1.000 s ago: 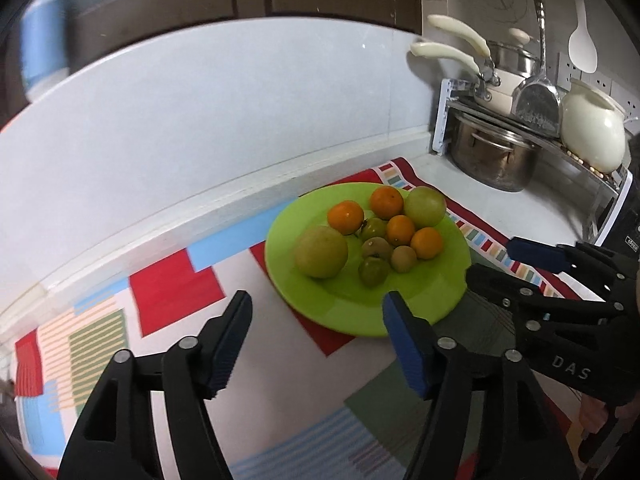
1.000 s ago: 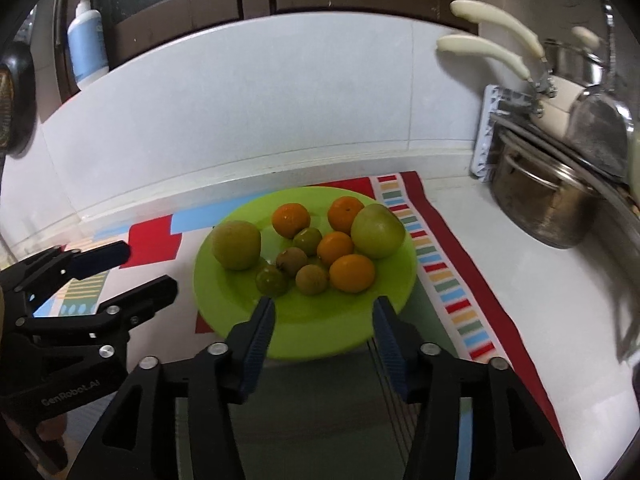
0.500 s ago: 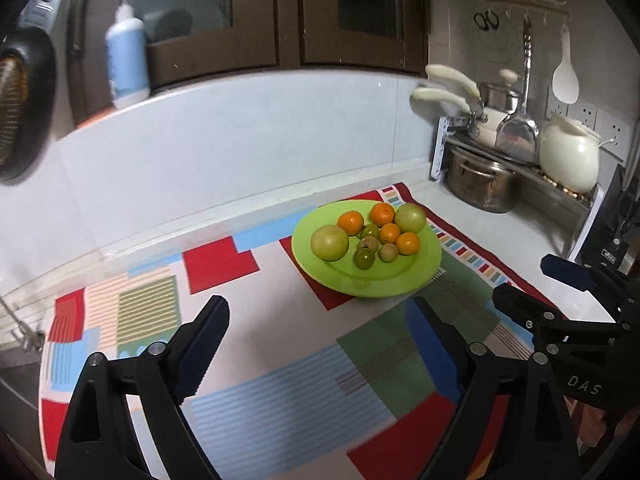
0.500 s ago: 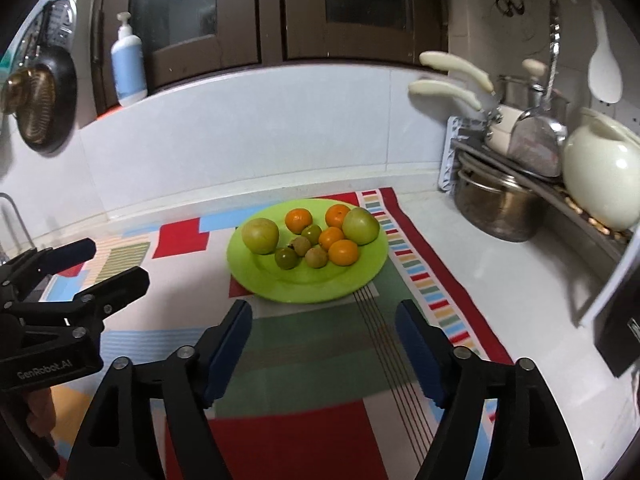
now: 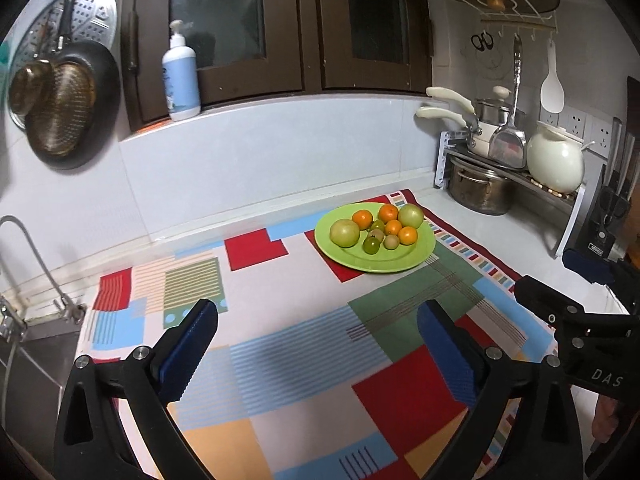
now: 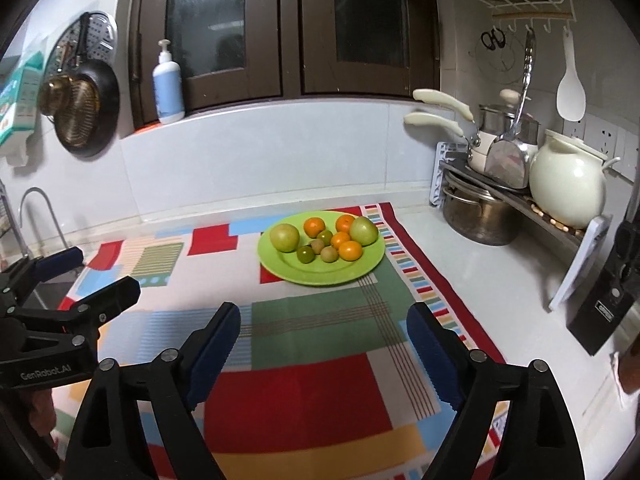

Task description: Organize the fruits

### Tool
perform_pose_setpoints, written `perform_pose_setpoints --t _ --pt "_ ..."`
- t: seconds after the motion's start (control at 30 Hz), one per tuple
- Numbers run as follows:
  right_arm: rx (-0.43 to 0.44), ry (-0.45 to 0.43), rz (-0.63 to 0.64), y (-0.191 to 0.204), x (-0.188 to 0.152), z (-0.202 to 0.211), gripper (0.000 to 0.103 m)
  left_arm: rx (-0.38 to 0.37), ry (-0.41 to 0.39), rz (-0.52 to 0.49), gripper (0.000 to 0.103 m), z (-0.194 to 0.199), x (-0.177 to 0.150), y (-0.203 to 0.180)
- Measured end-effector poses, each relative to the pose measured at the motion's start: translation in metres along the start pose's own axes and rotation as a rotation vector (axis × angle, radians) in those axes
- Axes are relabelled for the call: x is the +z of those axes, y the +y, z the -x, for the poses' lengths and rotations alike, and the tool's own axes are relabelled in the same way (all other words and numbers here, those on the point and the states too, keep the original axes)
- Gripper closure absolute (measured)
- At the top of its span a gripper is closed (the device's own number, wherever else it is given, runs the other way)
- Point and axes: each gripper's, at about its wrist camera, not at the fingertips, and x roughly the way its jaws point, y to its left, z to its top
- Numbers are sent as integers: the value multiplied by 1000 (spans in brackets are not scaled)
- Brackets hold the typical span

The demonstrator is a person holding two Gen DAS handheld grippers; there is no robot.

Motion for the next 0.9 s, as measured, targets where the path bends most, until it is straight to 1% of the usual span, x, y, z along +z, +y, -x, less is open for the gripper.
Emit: perform_pose_setpoints --t 0.13,0.3,0.4,0.57,0.73,0.9 --pt "10 -9 22 6 -6 18 16 13 -16 -8 0 18 -6 0" --pt "15 -14 29 12 -13 33 16 8 -28 -8 0 38 -13 1" --pt "12 -16 30 14 -15 41 16 24 -36 -19 0 47 -16 2" --pt "17 -12 29 17 -18 50 16 39 -47 -33 0 58 -20 4" --pt "27 -14 27 20 -21 57 16 31 -58 -14 0 65 -22 7" --pt "19 -20 27 21 -23 62 16 33 -65 -14 0 69 -22 7"
